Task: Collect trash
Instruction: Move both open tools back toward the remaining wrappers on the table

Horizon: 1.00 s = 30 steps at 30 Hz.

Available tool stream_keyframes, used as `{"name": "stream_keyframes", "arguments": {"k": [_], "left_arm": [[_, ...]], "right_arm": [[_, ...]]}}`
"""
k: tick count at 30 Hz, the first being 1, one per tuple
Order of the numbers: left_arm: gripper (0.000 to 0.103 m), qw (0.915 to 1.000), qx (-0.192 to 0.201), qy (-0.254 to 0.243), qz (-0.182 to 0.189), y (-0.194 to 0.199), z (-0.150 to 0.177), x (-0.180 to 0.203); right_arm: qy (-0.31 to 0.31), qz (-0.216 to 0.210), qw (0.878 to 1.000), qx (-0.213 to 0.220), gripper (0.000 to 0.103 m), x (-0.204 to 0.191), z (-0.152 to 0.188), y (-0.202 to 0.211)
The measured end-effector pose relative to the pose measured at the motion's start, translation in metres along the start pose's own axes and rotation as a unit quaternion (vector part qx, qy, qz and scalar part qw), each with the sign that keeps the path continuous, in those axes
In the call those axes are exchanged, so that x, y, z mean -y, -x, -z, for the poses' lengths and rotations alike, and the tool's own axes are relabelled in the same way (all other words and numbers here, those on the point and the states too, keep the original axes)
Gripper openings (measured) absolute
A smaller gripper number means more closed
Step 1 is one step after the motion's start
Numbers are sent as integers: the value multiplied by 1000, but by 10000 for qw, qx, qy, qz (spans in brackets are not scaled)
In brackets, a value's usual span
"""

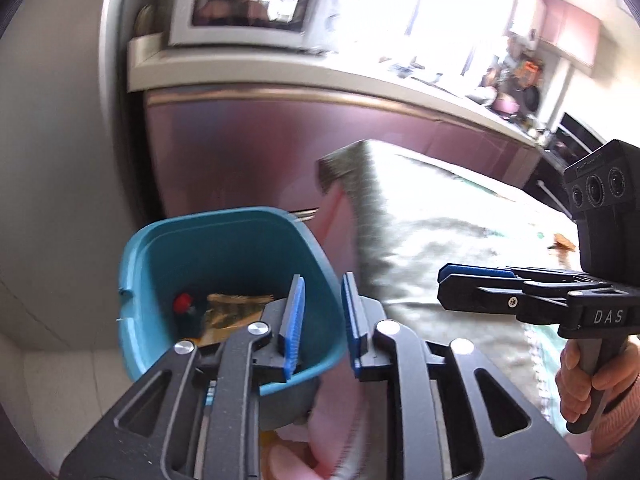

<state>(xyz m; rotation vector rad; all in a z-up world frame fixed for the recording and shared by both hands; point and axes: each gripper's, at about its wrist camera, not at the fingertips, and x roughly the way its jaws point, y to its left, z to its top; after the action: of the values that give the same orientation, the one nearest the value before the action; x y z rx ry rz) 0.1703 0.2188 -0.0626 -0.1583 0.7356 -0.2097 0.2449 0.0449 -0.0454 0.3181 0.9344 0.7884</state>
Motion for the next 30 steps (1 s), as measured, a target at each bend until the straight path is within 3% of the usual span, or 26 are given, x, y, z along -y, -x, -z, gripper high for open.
{"name": "stream_keyframes", "arguments": {"k": [9, 16, 22, 30], "left_arm": [[37, 9949, 126, -644, 765, 6, 5, 95], [39, 9855, -78, -1055, 1329, -9, 14, 174], [40, 9779, -285, -1285, 1625, -26, 26, 229], [46, 9684, -442, -1589, 1873, -44, 32, 281]], "right_arm": [[-154, 496, 9943, 927, 41, 29, 47, 114], [-758, 1161, 9778, 1570, 42, 74, 87, 197], [-1127, 1598, 9613, 1942, 43, 104, 115, 246], [-1482, 1887, 9450, 2223, 43, 133, 145, 278]]}}
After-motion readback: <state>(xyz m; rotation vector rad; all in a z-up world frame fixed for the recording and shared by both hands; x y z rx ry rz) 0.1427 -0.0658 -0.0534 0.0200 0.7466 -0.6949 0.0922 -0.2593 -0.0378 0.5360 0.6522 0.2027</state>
